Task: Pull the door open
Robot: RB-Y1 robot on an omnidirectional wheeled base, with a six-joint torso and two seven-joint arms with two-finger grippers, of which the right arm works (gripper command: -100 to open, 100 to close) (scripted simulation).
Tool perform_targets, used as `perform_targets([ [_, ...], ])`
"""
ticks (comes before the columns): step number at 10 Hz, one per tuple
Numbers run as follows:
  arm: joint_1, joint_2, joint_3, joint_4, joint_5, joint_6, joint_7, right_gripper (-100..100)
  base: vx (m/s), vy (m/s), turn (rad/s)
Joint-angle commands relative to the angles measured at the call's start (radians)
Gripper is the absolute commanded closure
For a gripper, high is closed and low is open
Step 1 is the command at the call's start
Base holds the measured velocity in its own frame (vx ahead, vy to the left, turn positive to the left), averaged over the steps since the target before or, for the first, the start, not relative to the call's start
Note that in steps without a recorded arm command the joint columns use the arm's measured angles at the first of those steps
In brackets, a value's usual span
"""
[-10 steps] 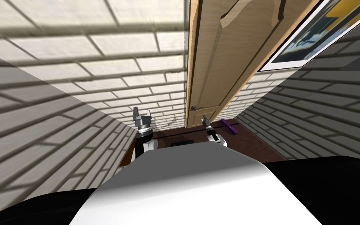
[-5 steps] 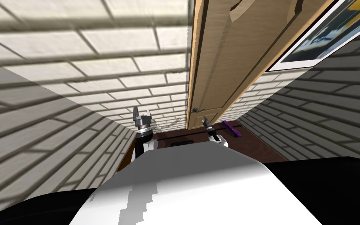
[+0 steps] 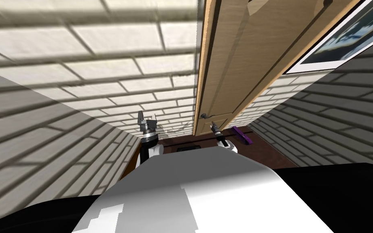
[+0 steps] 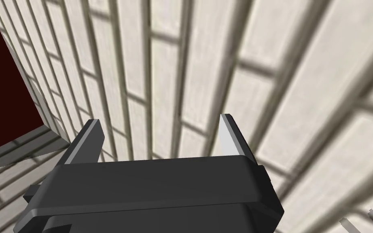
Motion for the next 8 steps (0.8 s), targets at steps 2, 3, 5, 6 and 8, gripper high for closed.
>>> perform_targets([
  [2, -0.003, -0.011, -0.018, 0.030, -0.012, -0.017, -0.002, -100, 0.067, 0.003, 0.076],
  [3, -0.004, -0.015, -0.025, 0.040, -0.017, -0.022, -0.003, -100, 0.150, 0.012, 0.169],
  [5, -0.007, -0.028, -0.046, 0.073, -0.031, -0.040, -0.004, -100, 0.190, 0.018, 0.170],
  [6, -0.009, -0.037, -0.061, 0.096, -0.041, -0.052, -0.005, -100, 0.178, -0.002, 0.156],
  [8, -0.012, -0.053, -0.088, 0.138, -0.060, -0.074, -0.007, -100, 0.199, 0.037, 0.178],
])
